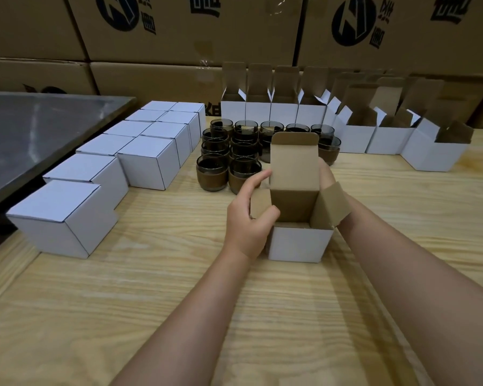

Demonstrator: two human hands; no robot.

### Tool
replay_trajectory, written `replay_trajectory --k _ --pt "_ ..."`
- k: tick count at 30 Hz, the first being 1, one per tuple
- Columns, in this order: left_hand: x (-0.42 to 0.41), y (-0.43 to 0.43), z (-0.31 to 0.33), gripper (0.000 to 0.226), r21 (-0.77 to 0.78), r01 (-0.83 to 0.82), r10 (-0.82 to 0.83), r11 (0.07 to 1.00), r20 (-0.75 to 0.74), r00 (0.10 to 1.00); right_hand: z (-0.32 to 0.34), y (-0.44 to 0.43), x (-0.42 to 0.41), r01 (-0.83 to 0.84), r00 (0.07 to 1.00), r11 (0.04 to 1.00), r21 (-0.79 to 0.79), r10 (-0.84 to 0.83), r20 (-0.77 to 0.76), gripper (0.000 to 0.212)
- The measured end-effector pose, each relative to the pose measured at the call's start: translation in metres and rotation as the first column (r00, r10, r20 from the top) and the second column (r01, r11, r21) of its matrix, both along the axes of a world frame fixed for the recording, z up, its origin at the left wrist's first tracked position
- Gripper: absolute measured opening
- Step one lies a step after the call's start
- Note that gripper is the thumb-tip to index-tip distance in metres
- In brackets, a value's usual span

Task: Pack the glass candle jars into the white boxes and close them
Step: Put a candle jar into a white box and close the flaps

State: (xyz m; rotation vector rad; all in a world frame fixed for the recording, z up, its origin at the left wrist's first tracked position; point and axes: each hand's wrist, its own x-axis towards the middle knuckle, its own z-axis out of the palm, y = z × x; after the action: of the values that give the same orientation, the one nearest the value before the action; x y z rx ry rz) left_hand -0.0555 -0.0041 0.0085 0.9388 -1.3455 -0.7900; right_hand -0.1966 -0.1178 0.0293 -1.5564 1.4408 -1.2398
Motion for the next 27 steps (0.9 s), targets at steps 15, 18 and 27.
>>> replay_trajectory --k 15,18,27 --pt "-0.002 0.002 0.002 0.058 -0.033 -0.107 0.107 0.994 0.002 0.994 0.043 0.069 -0.058 0.242 0.963 0.969 -0.057 -0.233 0.134 0.02" --pt "-0.002 0.001 0.002 0.058 -0.035 -0.109 0.109 0.993 0.005 0.994 0.064 0.081 -0.061 0.207 0.972 0.968 -0.141 -0.188 0.14 0.017" --pt "-0.001 -0.002 0.0 0.059 -0.059 -0.11 0.111 0.992 0.018 0.994 0.092 0.112 -0.022 -0.218 0.975 0.961 -0.169 0.208 -0.077 0.02"
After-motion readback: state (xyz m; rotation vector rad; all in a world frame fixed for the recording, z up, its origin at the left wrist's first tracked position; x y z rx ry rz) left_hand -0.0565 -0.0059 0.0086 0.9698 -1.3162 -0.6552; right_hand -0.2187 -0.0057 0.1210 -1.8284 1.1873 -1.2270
